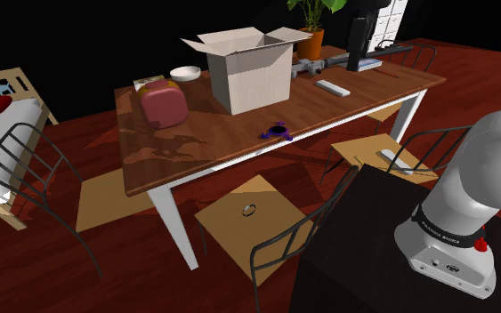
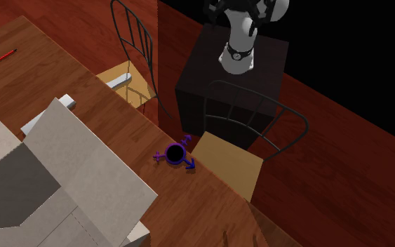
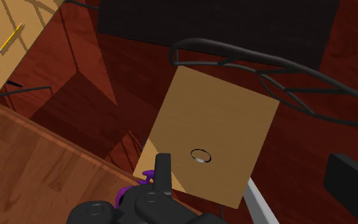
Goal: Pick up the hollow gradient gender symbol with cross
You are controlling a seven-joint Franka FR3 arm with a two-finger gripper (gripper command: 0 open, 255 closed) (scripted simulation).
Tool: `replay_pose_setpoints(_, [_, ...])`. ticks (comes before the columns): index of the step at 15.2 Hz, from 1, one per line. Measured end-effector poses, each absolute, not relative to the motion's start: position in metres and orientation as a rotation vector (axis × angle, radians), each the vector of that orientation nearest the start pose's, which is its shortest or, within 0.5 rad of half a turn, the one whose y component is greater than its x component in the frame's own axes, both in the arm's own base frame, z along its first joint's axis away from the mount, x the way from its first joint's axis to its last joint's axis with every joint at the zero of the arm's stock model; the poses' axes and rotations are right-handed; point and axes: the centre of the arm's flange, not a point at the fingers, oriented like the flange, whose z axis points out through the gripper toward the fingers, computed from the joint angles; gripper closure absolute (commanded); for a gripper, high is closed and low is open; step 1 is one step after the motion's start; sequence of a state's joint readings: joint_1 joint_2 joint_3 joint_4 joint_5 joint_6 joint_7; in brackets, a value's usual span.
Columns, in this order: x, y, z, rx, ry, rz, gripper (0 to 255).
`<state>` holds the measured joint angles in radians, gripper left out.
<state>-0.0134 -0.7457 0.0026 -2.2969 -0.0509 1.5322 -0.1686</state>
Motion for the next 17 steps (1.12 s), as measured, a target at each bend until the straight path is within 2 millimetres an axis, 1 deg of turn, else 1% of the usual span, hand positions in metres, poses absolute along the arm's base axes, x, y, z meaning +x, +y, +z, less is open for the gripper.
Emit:
replay_pose_setpoints(1, [0.314,-0.009,0.603,-3.182,-0.248,0.038,0])
replay_pose_setpoints(3, [0.323,-0.013,0.590,-3.179,-0.243,0.030,0])
replay_pose_setpoints(4, [0.327,-0.019,0.580,-3.176,-0.239,0.023,0])
replay_pose_setpoints(7, [0.350,-0.026,0.549,-3.168,-0.227,0.001,0])
replay_pose_setpoints(9, [0.362,-0.033,0.528,-3.162,-0.218,-0.016,0])
replay_pose_setpoints(11, [0.378,-0.042,0.515,-3.156,-0.210,-0.034,0])
replay_pose_setpoints(16, [0.411,-0.059,0.459,-3.140,-0.189,-0.074,0])
replay_pose_setpoints(17, [0.418,-0.065,0.450,-3.137,-0.185,-0.083,0])
